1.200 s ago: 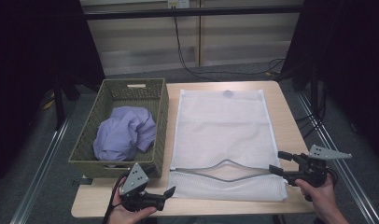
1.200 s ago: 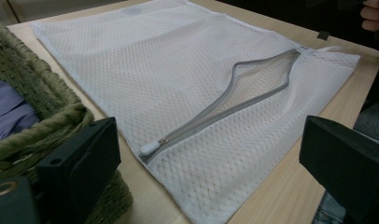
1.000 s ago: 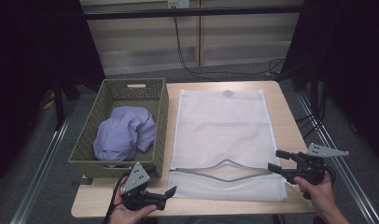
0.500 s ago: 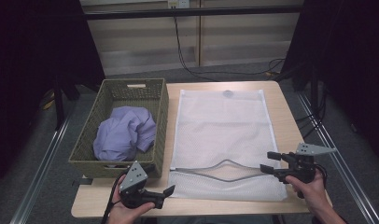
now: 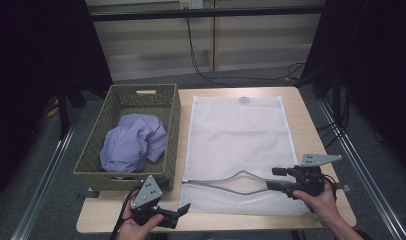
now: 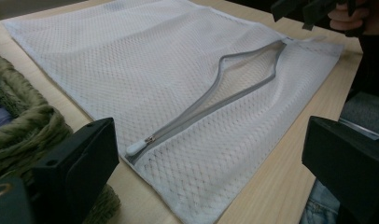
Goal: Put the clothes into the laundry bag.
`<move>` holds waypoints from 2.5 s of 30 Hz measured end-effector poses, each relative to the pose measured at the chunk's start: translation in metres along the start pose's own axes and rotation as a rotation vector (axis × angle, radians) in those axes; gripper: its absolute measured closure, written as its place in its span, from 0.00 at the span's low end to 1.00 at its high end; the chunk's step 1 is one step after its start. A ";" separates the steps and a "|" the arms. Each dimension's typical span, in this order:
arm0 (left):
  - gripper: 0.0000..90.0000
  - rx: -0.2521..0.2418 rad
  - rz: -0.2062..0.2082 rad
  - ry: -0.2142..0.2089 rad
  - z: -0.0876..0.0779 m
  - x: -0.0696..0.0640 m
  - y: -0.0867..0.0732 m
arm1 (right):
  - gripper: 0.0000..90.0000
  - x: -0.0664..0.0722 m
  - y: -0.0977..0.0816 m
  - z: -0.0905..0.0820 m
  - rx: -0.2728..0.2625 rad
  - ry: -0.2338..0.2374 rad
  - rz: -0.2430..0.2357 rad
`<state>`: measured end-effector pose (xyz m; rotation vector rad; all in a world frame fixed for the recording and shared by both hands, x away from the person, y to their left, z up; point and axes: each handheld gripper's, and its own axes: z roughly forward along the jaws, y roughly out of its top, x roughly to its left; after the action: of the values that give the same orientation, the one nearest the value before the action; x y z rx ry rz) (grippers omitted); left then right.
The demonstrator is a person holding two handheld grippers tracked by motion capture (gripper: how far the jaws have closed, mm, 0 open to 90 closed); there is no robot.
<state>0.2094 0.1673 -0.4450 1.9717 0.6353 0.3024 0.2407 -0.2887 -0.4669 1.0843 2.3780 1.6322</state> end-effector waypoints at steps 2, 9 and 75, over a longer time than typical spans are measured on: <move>0.04 -0.001 0.003 -0.004 0.000 0.000 0.000 | 0.41 0.001 0.004 0.008 0.017 0.024 -0.004; 0.04 -0.003 0.000 -0.008 0.000 0.002 -0.001 | 0.51 0.001 0.019 0.043 0.067 0.075 -0.032; 0.04 0.024 0.031 -0.013 0.006 0.008 0.000 | 1.00 -0.018 0.034 0.082 0.110 -0.033 -0.057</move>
<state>0.2184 0.1671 -0.4477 2.0061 0.6033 0.3018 0.3061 -0.2270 -0.4805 1.0416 2.4795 1.4696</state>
